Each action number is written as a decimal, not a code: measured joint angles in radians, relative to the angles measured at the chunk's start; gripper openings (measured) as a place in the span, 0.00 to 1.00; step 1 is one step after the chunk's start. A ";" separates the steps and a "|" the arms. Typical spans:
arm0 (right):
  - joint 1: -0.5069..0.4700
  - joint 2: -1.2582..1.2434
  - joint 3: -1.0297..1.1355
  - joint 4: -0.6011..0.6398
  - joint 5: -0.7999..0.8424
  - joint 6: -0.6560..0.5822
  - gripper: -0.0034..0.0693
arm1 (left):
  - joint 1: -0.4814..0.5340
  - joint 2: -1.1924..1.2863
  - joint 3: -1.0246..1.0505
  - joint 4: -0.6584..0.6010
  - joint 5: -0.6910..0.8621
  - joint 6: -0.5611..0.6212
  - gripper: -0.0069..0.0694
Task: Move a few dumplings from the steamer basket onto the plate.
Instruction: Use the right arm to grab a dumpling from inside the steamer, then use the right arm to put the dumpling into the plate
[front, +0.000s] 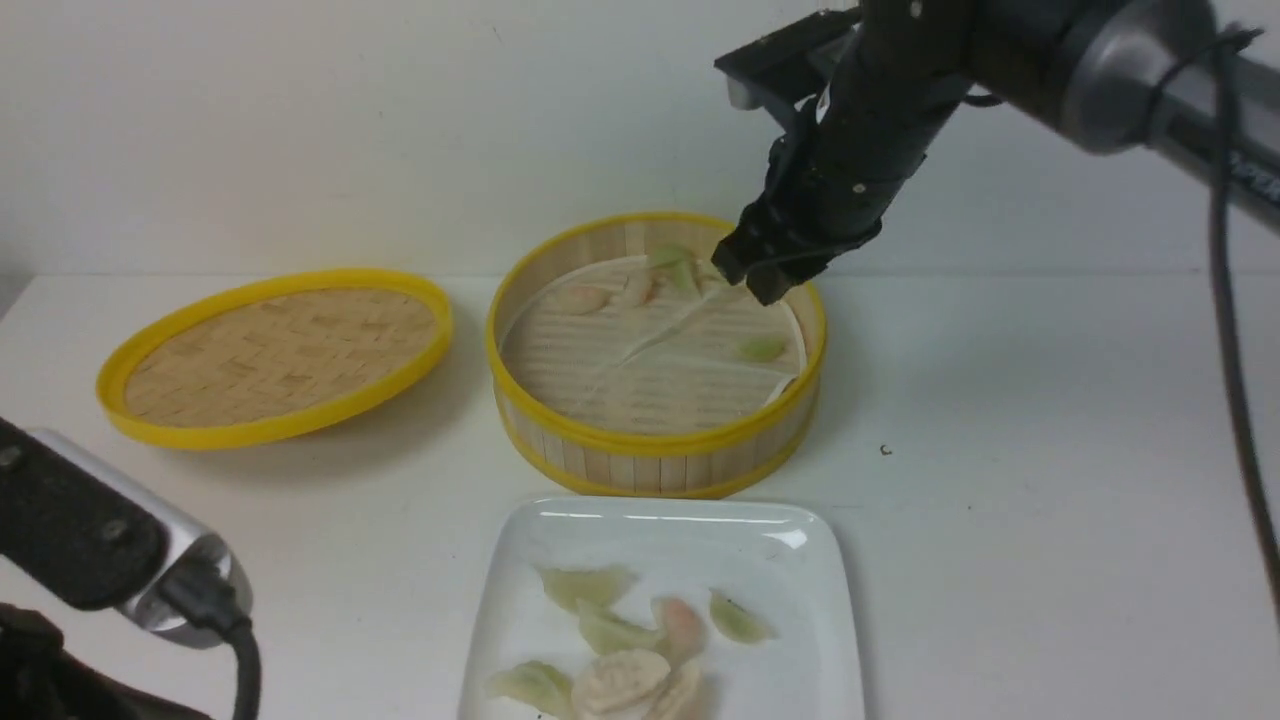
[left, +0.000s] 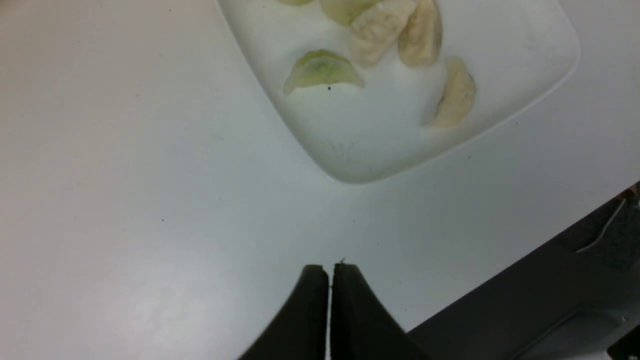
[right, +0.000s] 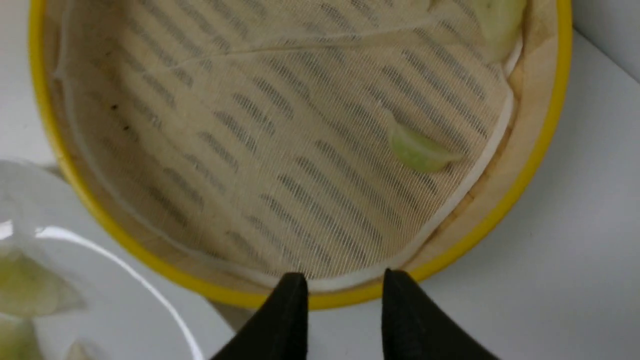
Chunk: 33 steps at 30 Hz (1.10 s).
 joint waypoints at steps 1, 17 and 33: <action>0.000 0.018 -0.010 -0.015 -0.001 -0.002 0.43 | 0.000 -0.006 0.000 0.005 0.015 0.000 0.08; 0.000 0.270 -0.023 -0.161 -0.284 -0.044 0.61 | 0.000 -0.059 0.000 0.130 0.075 -0.072 0.08; 0.021 0.239 -0.277 -0.110 -0.017 0.036 0.25 | 0.000 -0.059 0.000 0.158 0.075 -0.080 0.08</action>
